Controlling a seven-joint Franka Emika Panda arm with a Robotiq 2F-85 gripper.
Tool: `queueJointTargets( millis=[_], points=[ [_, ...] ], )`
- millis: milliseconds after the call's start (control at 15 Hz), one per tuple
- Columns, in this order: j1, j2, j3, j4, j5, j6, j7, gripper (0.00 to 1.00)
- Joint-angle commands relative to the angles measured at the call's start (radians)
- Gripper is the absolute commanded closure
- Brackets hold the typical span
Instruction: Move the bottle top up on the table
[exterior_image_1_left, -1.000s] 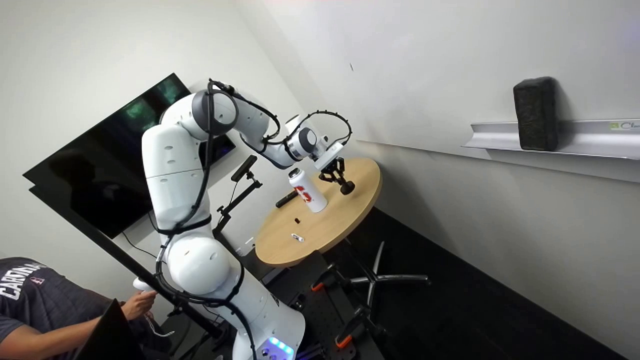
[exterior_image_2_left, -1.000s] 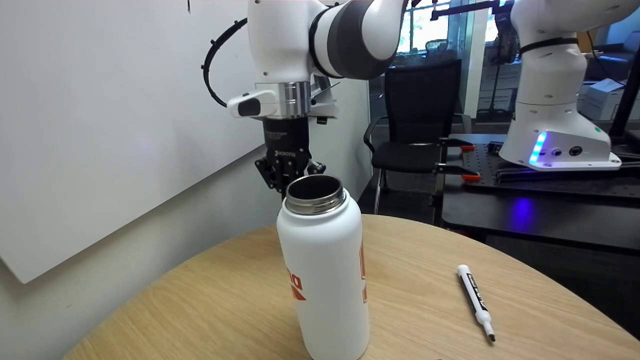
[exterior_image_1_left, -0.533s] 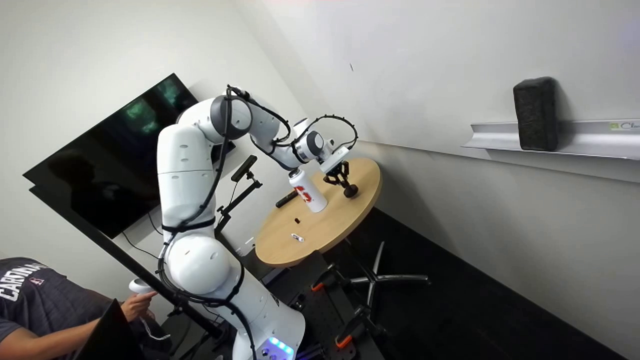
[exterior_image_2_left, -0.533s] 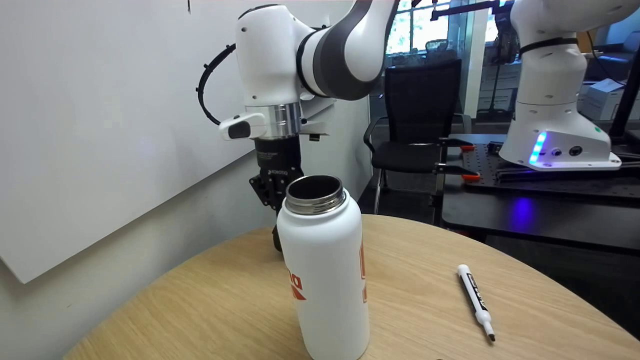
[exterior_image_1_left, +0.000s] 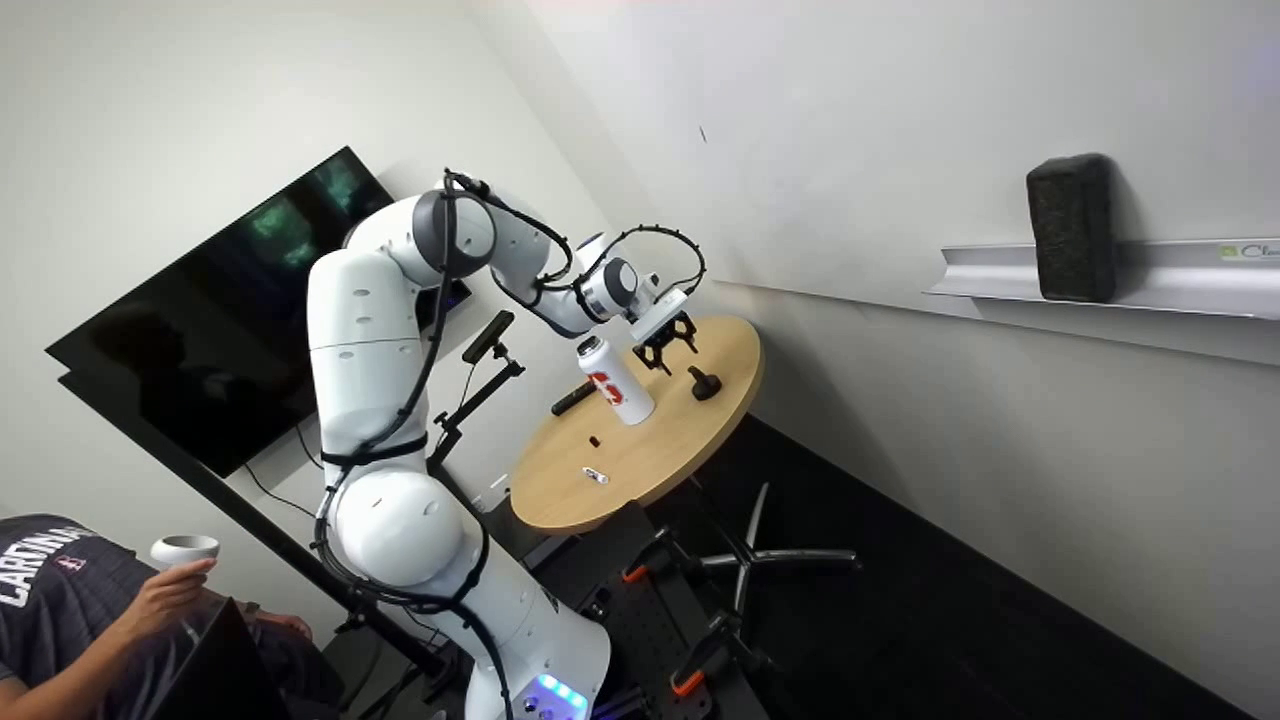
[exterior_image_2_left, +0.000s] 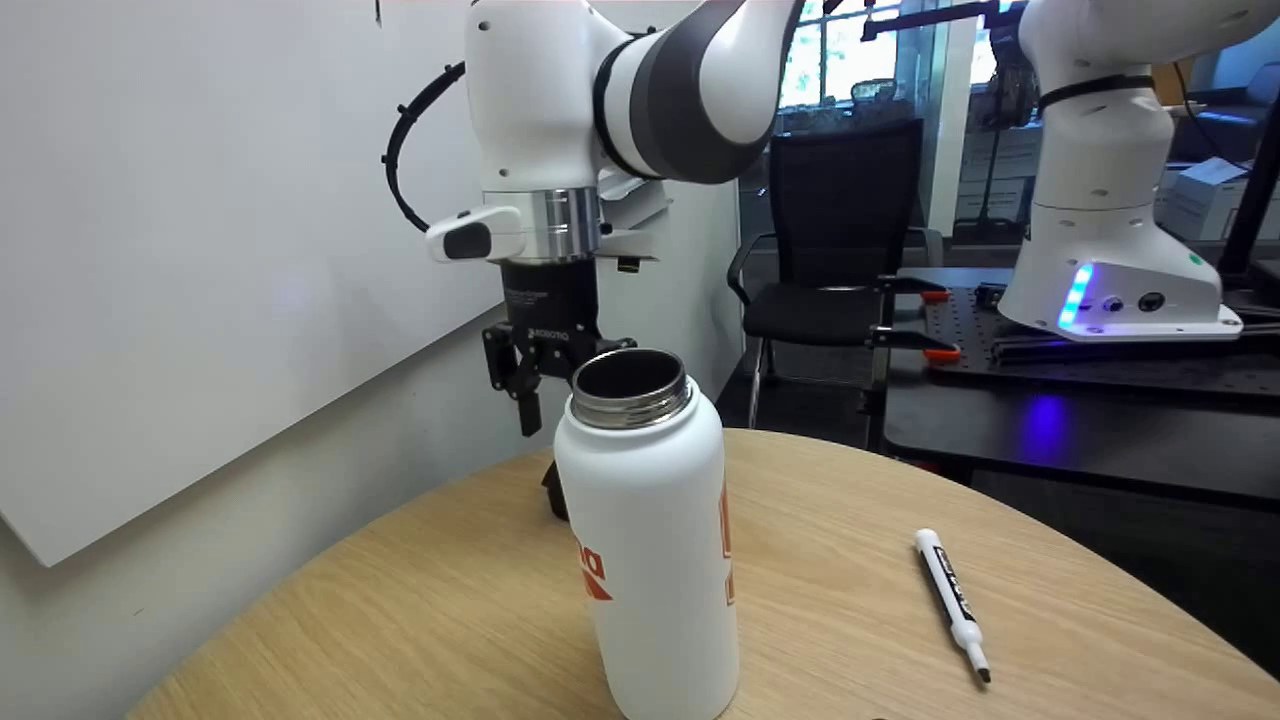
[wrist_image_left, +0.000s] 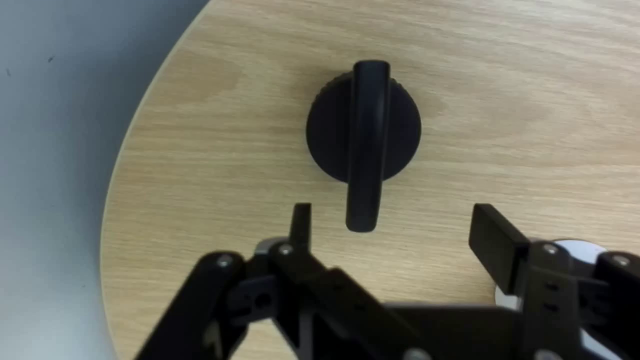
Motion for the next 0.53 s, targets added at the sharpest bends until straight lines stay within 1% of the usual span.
queueJointTargets(
  millis=[0,133,267,467],
  points=[
    [0.020,-0.199,-0.001,-0.162,-0.029,-0.040,0.097,0.00],
    [0.025,-0.304,0.002,-0.253,-0.036,-0.059,0.155,0.00],
    [-0.005,-0.405,0.038,-0.352,0.015,-0.048,0.172,0.00],
    [-0.022,-0.534,0.065,-0.475,0.092,-0.029,0.176,0.00]
  ],
)
